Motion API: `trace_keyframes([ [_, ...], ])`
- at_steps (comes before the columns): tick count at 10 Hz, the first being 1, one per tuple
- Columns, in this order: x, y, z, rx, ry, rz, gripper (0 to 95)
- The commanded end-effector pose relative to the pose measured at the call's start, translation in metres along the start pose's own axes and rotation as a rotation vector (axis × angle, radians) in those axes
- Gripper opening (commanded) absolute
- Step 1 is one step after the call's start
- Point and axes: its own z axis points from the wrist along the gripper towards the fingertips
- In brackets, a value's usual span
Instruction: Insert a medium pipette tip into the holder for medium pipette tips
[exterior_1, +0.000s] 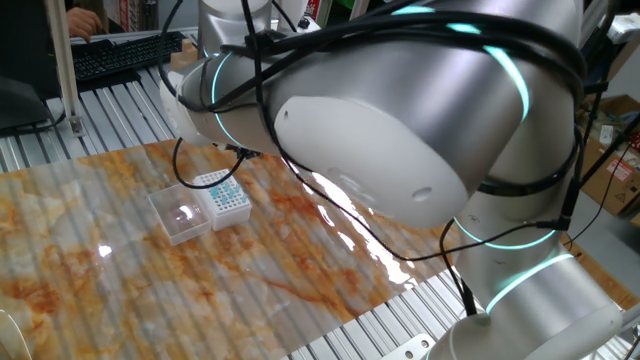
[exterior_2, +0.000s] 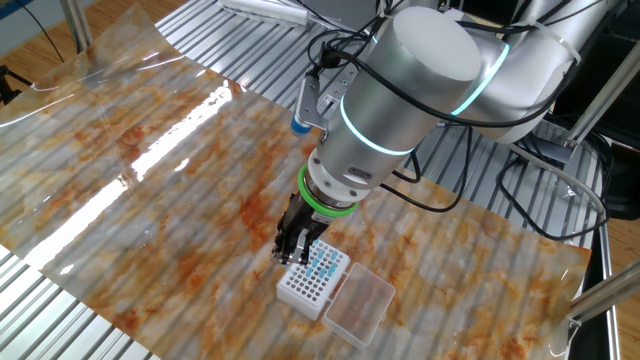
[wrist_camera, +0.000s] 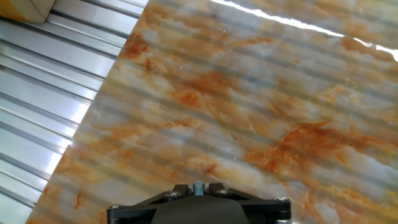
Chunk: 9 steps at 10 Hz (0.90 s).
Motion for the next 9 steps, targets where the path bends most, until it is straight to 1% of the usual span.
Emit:
trace_keyframes([
  [1, 0.0008, 0.0001, 0.0008, 0.000, -0.002, -0.001, 0.0],
  [9, 0.0083, -0.0005, 0.0014, -0.002, -0.007, -0.003, 0.0],
])
